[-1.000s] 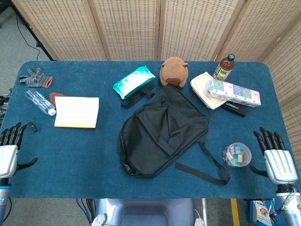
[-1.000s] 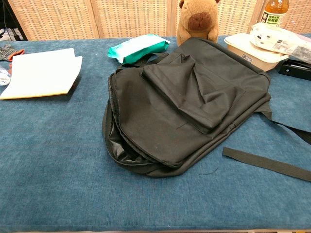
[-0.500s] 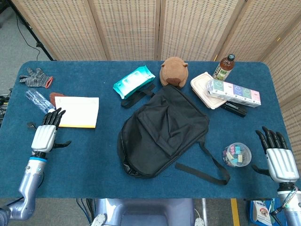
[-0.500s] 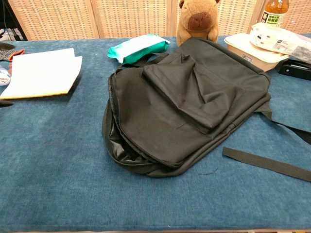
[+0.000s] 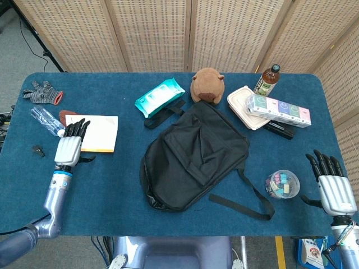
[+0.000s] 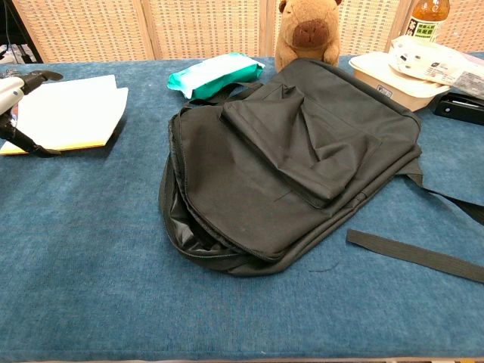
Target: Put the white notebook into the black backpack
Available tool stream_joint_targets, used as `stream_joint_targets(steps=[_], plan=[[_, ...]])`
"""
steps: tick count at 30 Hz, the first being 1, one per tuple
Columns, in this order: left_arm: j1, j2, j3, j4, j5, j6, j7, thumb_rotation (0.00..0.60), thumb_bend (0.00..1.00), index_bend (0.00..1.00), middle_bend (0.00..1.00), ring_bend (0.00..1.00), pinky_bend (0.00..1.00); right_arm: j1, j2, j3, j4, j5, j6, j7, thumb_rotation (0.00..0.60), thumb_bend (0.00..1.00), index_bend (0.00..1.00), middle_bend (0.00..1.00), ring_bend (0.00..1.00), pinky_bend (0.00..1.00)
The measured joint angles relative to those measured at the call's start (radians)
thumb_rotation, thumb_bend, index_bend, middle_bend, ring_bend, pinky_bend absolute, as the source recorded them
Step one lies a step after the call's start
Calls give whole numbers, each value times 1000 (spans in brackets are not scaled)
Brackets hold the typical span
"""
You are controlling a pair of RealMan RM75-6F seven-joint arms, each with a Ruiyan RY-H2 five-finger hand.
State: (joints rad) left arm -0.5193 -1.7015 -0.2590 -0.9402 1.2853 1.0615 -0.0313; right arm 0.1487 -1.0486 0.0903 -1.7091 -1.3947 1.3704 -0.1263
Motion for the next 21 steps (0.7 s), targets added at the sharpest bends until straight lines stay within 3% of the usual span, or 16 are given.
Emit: stream_joint_targets(steps=[18,21], plan=[[-95,-193,4,323,0,-27,-58,600,1,0,0,0,0,6,0,5,7,15,-13,15,600,0,0,0,0,0],[-114,-222,3,372,1,-32,-77,600,36,0,0,0,0,6,0,5,7,16,-13,14,600,0,0,0,0,0]])
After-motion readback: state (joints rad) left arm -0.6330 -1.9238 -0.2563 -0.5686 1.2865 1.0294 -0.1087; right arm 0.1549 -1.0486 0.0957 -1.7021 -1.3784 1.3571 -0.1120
